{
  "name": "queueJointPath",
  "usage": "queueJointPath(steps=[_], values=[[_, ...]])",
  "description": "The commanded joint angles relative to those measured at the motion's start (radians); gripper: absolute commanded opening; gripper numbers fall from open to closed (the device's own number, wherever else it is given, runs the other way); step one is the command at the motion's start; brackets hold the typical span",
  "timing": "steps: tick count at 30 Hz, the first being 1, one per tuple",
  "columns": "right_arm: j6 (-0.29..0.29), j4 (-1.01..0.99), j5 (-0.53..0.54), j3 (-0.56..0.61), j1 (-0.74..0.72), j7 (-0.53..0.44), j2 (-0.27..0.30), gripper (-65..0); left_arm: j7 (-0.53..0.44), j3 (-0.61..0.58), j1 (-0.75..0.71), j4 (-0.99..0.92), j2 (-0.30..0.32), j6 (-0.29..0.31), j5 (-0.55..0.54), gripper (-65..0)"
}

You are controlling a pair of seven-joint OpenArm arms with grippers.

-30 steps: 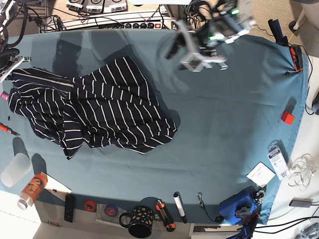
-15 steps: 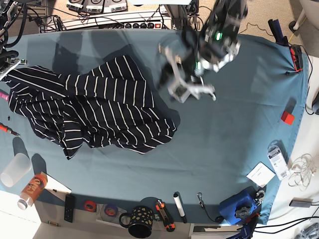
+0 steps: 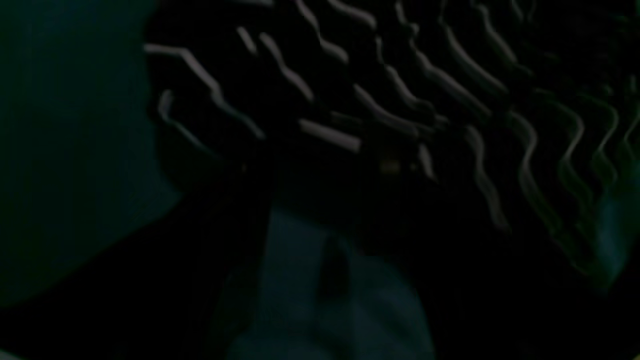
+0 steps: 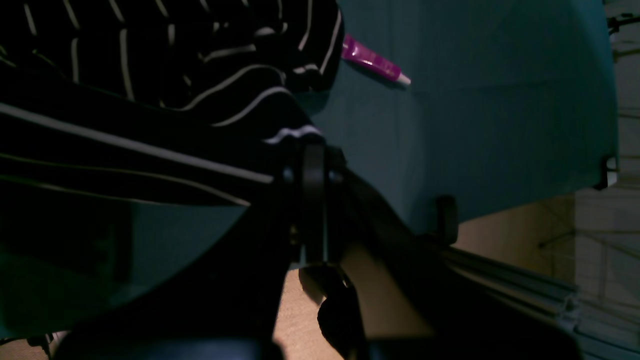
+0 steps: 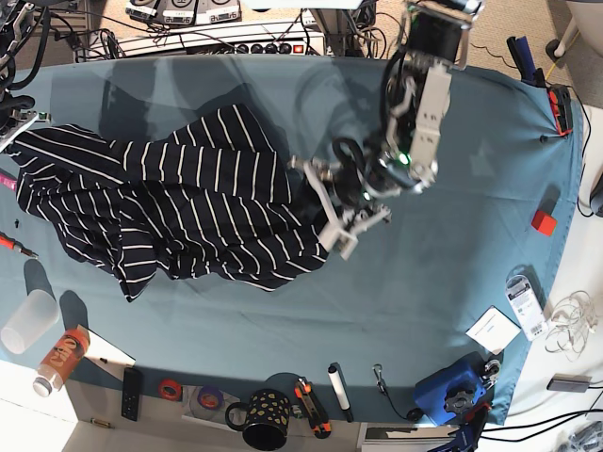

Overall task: Layout the t-shirt on the table in an organized manner, then fold the t-shirt properly
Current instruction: 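Lower the left gripper and grasp the shirt's opposite side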

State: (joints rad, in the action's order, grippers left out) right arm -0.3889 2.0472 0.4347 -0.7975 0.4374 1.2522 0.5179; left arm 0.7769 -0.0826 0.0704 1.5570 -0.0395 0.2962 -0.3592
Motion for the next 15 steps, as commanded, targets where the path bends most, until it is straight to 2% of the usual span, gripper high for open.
queueJointPath(steps=[1, 4, 7, 11, 15], values=[[0.004, 0.013, -0.01, -0.011, -0.002, -0.017, 0.023, -65.0, 0.003, 0.028, 0.029, -0.006, -0.014, 0.016, -0.025, -38.2], [0.004, 0.013, -0.01, -0.011, -0.002, -0.017, 0.022, -65.0, 0.013, 0.099, 0.059, -0.086, -0.027, 0.018, -0.048, -38.2], [0.004, 0.013, -0.009, -0.011, -0.002, -0.018, 0.023, -65.0, 0.035, 0.145, 0.086, -0.159, -0.027, 0.019, -0.128, -38.2], [0.004, 0.013, -0.009, -0.01, -0.003, -0.019, 0.023, -65.0, 0.092, 0.144, 0.108, -0.213, -0.032, 0.072, -0.205, -38.2], [0.004, 0.013, -0.009, -0.01, -0.003, -0.019, 0.023, -65.0, 0.088, 0.144, 0.109, -0.216, -0.069, 0.072, -0.226, -38.2]])
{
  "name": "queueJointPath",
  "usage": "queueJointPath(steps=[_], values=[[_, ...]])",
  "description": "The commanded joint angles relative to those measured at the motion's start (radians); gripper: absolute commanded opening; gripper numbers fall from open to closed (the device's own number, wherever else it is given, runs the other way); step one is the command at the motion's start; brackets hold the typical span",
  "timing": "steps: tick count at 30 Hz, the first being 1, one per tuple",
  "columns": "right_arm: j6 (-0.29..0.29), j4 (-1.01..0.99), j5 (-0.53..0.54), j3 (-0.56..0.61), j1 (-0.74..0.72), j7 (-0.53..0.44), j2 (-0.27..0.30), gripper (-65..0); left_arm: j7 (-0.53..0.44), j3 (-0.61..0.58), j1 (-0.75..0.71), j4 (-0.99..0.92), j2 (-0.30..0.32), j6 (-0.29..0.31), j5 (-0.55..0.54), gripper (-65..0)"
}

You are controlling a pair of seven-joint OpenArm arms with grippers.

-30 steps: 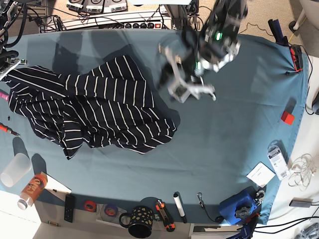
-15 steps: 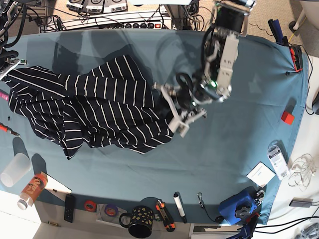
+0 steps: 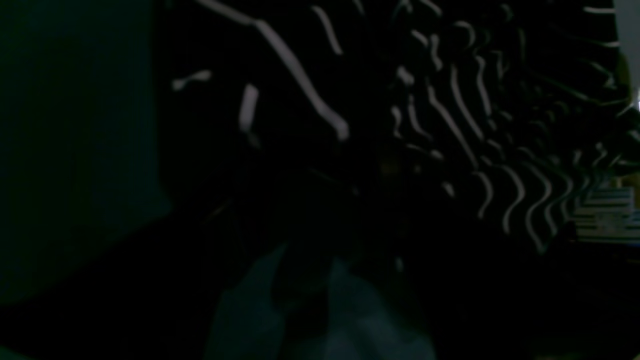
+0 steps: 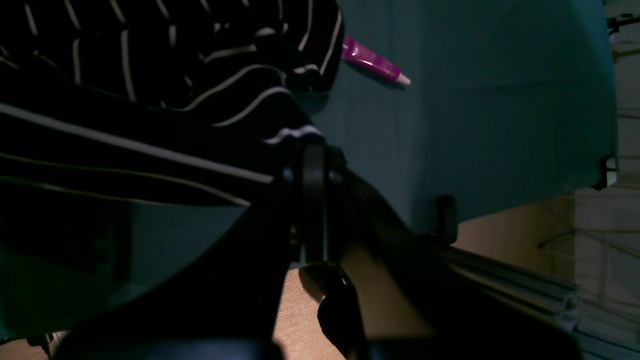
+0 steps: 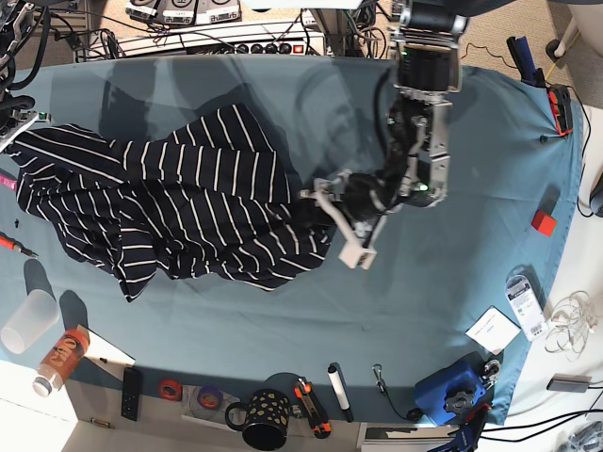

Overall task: Layout the t-shirt on the table in an organized manner, then fold the t-shirt properly
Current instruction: 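Lower the left gripper and grasp the shirt's opposite side, then drag the grasped shirt side away from the right gripper with the left gripper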

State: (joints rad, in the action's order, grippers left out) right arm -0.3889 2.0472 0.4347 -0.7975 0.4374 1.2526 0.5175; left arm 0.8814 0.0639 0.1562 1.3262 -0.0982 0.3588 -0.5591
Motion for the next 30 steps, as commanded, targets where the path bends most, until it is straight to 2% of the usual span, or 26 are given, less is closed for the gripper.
queueJointPath(steps=[1, 4, 6, 9, 12, 17, 22, 24, 28, 30], values=[[0.004, 0.013, -0.009, -0.01, -0.003, -0.019, 0.023, -65.0, -0.017, -0.003, 0.024, 0.015, -0.023, 0.01, -0.024, -38.2], [0.004, 0.013, -0.009, -0.01, -0.002, -0.018, 0.023, -65.0, -0.018, -0.003, 0.027, 0.013, -0.051, 0.009, -0.006, -38.2], [0.004, 0.013, -0.009, -0.01, -0.003, -0.018, 0.023, -65.0, -0.036, -0.003, 0.027, 0.013, -0.059, 0.009, 0.035, -40.6], [0.004, 0.013, -0.009, -0.01, -0.002, -0.017, 0.023, -65.0, -0.08, -0.014, 0.027, 0.013, -0.059, 0.008, 0.074, -49.4], [0.004, 0.013, -0.009, -0.01, -0.003, -0.017, 0.023, -65.0, -0.123, -0.015, 0.027, 0.013, -0.059, 0.009, 0.096, -65.0], [0.004, 0.013, 0.0, -0.008, -0.003, -0.024, 0.023, -65.0, -0.118, -0.014, 0.059, 0.014, -0.059, 0.009, 0.095, -65.0], [-0.06, 0.013, 0.101, -0.008, -0.003, -0.029, 0.019, -65.0, -0.089, -0.013, 0.167, 0.014, -0.008, 0.009, 0.108, -65.0], [-0.071, 0.013, 0.116, -0.007, -0.011, -0.044, -0.001, -65.0, -0.072, -0.013, 0.228, 0.014, 0.022, 0.008, 0.138, -65.0], [-0.083, 0.013, 0.151, -0.007, -0.04, -0.069, -0.076, -65.0, -0.058, -0.013, 0.343, 0.013, 0.083, 0.008, 0.155, -65.0], [-0.115, 0.013, 0.19, -0.006, -0.058, -0.073, -0.115, -65.0, -0.06, -0.013, 0.391, 0.012, 0.108, 0.005, 0.205, -65.0]])
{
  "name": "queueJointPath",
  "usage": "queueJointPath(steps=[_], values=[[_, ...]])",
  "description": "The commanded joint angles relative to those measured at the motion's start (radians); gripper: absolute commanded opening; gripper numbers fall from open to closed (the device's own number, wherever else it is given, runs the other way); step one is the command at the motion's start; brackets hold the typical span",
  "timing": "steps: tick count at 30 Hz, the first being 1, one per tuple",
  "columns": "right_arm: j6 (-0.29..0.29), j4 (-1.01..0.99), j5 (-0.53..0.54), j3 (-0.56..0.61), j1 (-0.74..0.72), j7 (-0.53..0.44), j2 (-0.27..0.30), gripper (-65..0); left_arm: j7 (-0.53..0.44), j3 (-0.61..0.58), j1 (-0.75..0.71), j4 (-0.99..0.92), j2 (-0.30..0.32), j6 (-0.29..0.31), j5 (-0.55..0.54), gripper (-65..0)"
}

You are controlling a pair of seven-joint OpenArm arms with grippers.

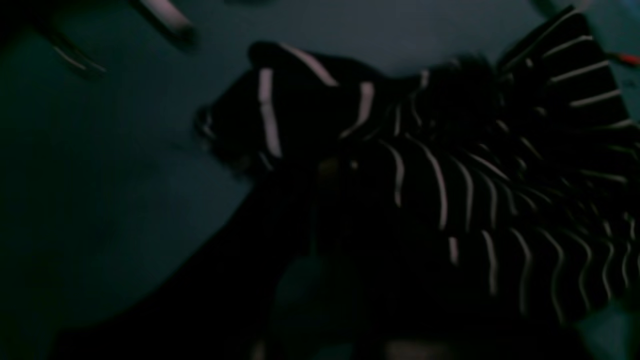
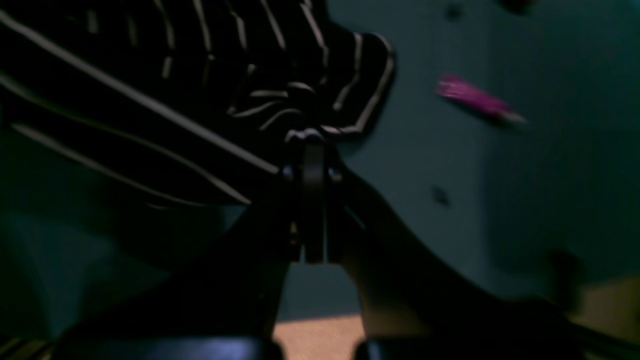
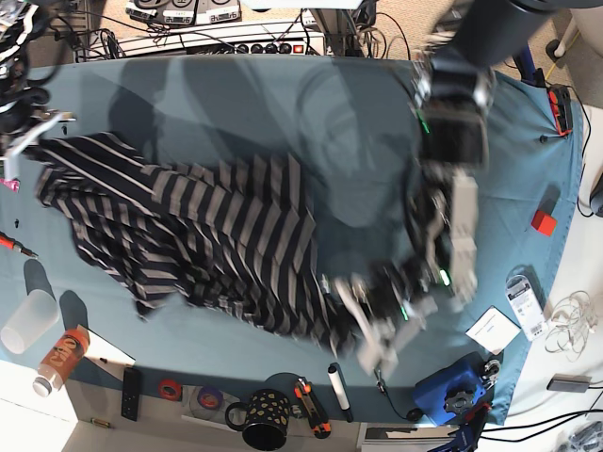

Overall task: Layout the t-shirt on the table in an organized manner, then fold the t-shirt properly
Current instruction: 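Drag the grasped shirt side away from the right gripper with the left gripper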

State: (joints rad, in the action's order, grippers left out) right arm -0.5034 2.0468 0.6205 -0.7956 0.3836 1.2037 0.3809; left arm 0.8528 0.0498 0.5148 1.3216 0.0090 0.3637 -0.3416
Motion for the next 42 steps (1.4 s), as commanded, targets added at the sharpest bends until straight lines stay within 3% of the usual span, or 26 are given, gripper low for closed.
queueJointPath(steps=[1, 5, 9, 11, 12, 13, 15, 16, 18, 20, 22, 26, 30, 33, 40, 42], values=[[-0.016, 0.013, 0.025, -0.008, -0.012, -0.025, 0.004, -65.0, -0.034, 0.001, 0.054, 0.015, 0.014, -0.005, 0.018, -65.0], [-0.047, 0.013, 0.053, -0.008, -0.051, -0.026, -0.048, -65.0, -0.061, 0.001, 0.15, -0.063, 0.078, -0.008, 0.051, -65.0], [-0.05, 0.013, 0.053, 0.004, -0.071, -0.027, -0.056, -65.0, -0.092, 0.0, 0.237, -0.226, 0.111, 0.002, 0.05, -65.0], [-0.05, 0.013, 0.052, 0.026, -0.071, -0.027, -0.056, -65.0, -0.09, 0.0, 0.262, -0.281, 0.111, 0.069, 0.05, -65.0], [-0.05, 0.013, 0.052, 0.043, -0.071, -0.026, -0.056, -65.0, -0.09, 0.0, 0.267, -0.294, 0.11, 0.12, 0.05, -60.9], [-0.05, 0.013, 0.052, 0.064, -0.071, -0.026, -0.056, -65.0, -0.089, 0.0, 0.267, -0.295, 0.108, 0.153, 0.042, -49.9], [-0.051, 0.013, 0.048, 0.115, -0.071, -0.026, -0.056, -65.0, -0.068, 0.0, 0.264, -0.295, 0.107, 0.126, -0.017, -31.2], [-0.051, 0.013, 0.035, 0.145, -0.071, -0.026, -0.056, -65.0, -0.042, 0.0, 0.264, -0.295, 0.107, 0.085, -0.06, -26.9], [-0.061, 0.013, 0.001, 0.204, -0.071, -0.026, -0.053, -65.0, 0.016, 0.0, 0.27, -0.293, 0.108, 0.039, -0.126, -26.4], [-0.085, 0.013, -0.024, 0.255, -0.071, -0.029, -0.054, -65.0, 0.072, 0.0, 0.273, -0.285, 0.108, 0.042, -0.182, -26.4], [-0.113, 0.013, -0.026, 0.288, -0.07, -0.03, -0.054, -65.0, 0.125, 0.005, 0.276, -0.269, 0.108, 0.074, -0.242, -26.5], [-0.117, 0.013, -0.026, 0.285, -0.07, -0.029, -0.054, -65.0, 0.247, 0.069, 0.277, -0.217, 0.108, 0.134, -0.376, -31.0], [-0.117, 0.013, -0.026, 0.212, -0.07, -0.029, -0.054, -65.0, 0.402, 0.161, 0.277, -0.176, 0.105, 0.214, -0.524, -35.0], [-0.112, 0.013, -0.026, 0.117, -0.07, -0.029, -0.054, -65.0, 0.485, 0.184, 0.261, -0.175, 0.105, 0.238, -0.597, -36.8], [-0.106, 0.013, -0.022, -0.085, -0.071, -0.029, -0.054, -65.0, 0.543, 0.182, 0.092, -0.159, 0.084, 0.277, -0.732, -37.0], [-0.106, 0.013, -0.021, -0.116, -0.071, -0.029, -0.054, -65.0, 0.543, 0.182, 0.03, -0.13, 0.068, 0.291, -0.762, -39.9]])
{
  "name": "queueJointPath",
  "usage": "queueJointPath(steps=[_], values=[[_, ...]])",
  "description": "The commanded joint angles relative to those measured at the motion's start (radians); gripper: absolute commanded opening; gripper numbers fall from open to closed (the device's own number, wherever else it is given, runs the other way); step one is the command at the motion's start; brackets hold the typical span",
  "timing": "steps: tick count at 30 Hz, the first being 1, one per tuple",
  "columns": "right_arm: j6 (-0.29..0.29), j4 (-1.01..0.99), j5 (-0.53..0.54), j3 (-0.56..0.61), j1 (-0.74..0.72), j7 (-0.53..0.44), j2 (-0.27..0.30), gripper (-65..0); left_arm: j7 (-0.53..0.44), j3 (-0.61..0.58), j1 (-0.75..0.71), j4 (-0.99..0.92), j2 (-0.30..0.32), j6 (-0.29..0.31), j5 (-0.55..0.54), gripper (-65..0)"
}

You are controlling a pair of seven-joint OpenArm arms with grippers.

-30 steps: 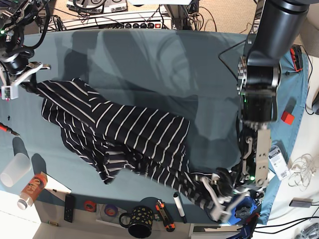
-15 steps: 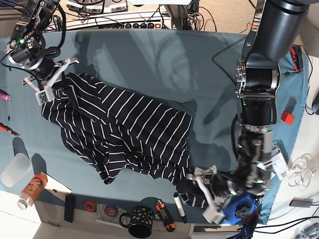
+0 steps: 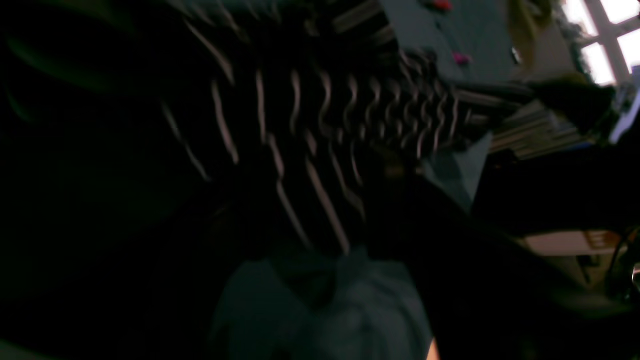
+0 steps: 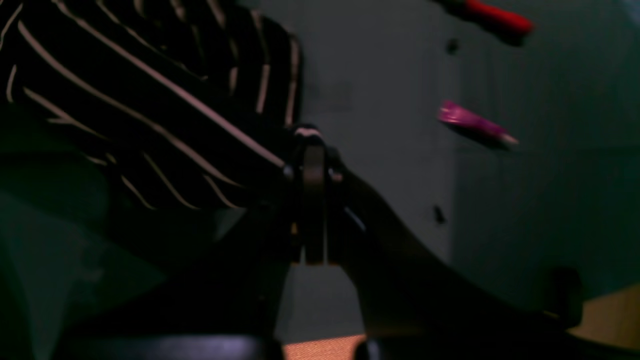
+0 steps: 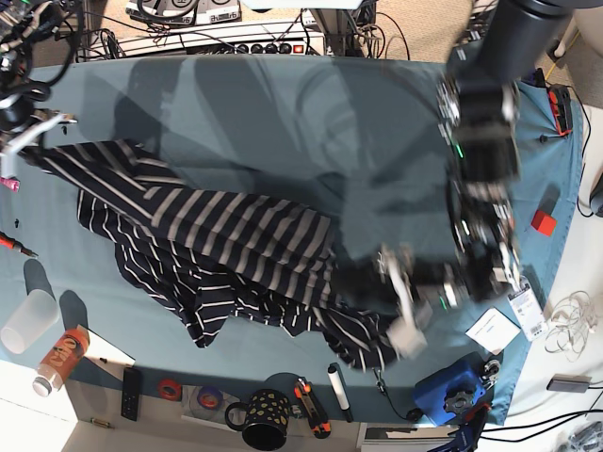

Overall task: Layout the t-shirt on the table in an organized manner, then fold the t-shirt properly
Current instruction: 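Drag the grasped shirt side away from the right gripper with the left gripper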

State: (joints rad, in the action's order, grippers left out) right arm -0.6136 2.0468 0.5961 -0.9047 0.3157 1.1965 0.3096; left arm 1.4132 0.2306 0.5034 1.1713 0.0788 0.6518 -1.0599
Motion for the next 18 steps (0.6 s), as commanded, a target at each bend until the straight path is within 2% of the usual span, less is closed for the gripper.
queueJointPath(steps=[1, 3, 7, 11, 15, 18], values=[[0.003, 0.013, 0.009, -0.013, -0.002, -0.02, 0.018, -65.0, -0.017, 0.001, 0.013, 0.039, -0.011, 0.016, -0.058, -41.5], [0.002, 0.013, 0.03, -0.012, -0.002, -0.016, 0.017, -65.0, -0.017, 0.001, -0.029, 0.087, -0.027, 0.044, -0.074, -42.5], [0.0, 0.013, 0.101, 0.005, -0.002, 0.013, 0.017, -65.0, -0.017, -0.008, -0.045, 0.195, -0.038, 0.046, -0.036, -42.5], [0.0, 0.013, 0.103, 0.029, -0.002, 0.031, 0.018, -65.0, -0.129, -0.148, -0.011, 0.254, 0.003, 0.046, 0.187, -42.5], [0.0, 0.013, 0.103, 0.035, -0.003, 0.03, 0.018, -65.0, -0.301, -0.432, 0.051, 0.255, 0.041, 0.046, 0.494, -40.4], [0.0, 0.013, 0.102, 0.035, -0.003, 0.031, 0.018, -65.0, -0.482, -0.658, 0.112, 0.255, 0.071, 0.046, 0.698, -37.2]])
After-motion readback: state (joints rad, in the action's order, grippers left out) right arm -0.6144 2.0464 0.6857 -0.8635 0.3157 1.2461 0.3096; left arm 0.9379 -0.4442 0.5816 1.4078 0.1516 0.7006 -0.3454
